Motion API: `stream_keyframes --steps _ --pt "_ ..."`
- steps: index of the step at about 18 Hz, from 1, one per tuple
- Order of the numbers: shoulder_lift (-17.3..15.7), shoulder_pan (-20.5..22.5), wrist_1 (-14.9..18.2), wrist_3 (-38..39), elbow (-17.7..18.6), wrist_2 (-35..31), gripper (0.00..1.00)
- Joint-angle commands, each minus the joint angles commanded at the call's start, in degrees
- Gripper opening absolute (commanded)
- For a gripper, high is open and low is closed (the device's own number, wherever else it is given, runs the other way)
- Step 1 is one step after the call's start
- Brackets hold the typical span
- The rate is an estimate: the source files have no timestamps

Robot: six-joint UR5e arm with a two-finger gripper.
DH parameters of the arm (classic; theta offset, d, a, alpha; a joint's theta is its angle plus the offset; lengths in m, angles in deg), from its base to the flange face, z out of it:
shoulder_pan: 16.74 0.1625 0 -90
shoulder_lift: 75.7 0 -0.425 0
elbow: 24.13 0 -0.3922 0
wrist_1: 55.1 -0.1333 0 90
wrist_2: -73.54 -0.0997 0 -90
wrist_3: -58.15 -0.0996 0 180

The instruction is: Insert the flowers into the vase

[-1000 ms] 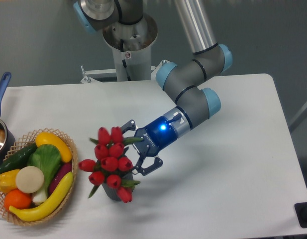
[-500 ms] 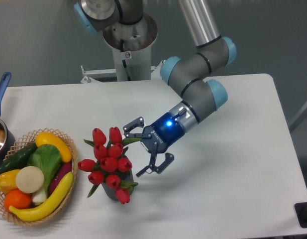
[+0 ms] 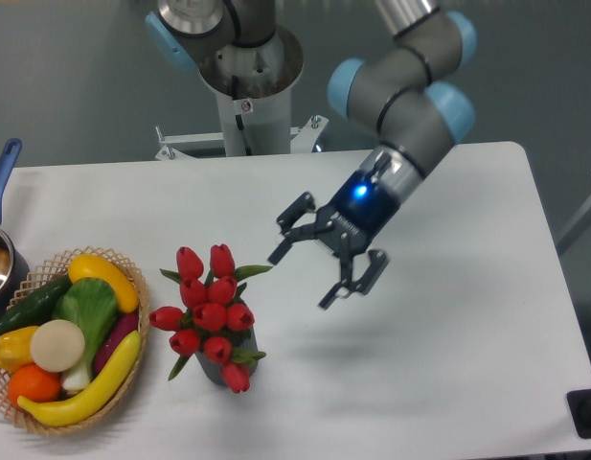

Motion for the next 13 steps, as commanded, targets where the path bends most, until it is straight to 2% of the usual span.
stream_keyframes --steps 4,6,8,11,13 --pt "-2.02 2.02 0.88 -0.88 -2.72 -7.12 1.00" --pt "-2.90 2.38 1.49 -2.63 -2.99 -11.16 1.00" --pt "-4.13 2.47 5.34 -9.29 -3.17 -17.31 1.00" --pt "-4.92 2.56 12.37 -17.38 -5.62 -23.64 1.00" --pt "-5.54 2.56 15.46 -22.74 -6.86 -29.08 1.00"
